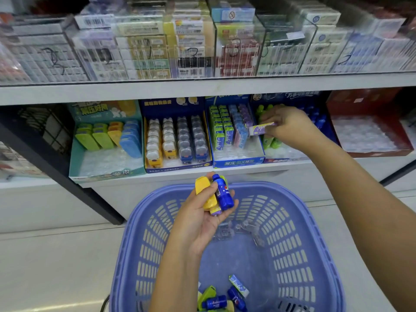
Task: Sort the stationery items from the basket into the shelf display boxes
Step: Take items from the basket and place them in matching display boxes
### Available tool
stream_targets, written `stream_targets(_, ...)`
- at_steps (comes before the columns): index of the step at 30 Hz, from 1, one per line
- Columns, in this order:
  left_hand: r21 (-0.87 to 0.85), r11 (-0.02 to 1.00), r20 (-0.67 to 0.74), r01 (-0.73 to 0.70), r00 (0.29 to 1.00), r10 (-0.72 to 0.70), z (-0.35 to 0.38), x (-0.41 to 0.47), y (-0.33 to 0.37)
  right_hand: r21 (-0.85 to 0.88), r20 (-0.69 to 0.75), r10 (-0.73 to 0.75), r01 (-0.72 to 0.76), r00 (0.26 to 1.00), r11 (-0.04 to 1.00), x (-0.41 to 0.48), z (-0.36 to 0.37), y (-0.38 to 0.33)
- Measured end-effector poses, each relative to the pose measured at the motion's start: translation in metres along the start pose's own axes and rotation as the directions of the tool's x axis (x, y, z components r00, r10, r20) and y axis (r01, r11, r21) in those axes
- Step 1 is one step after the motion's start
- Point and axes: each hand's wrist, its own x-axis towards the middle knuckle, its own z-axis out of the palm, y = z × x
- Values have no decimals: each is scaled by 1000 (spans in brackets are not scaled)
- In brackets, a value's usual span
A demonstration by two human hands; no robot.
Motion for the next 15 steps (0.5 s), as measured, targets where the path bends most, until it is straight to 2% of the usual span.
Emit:
stream_targets(2, 7, 1000, 1, 1, 1000, -1, 0, 2, -1, -129, -43, -40, 34, 998, 991, 1, 0, -5)
stream_targets(5, 12, 1000, -2, 3, 1000, -3, 1, 4, -3, -147, -65, -63, 53, 996, 988, 3, 1, -11)
stream_targets(9, 13, 1000, -1, -3, 1000, 3, -1, 5, -1, -195, 16, -108, 109, 994, 975, 7, 6, -15)
stream_targets(12, 18, 1000, 0, -13, 1000, 13, -1, 6, 1, -294, 121, -135, 165, 983, 942, 13, 8, -16)
stream_targets(15, 13, 1000, -3, -13, 1000, 14, -2, 7, 2, -259, 113, -126, 152, 986, 954, 19, 9, -19)
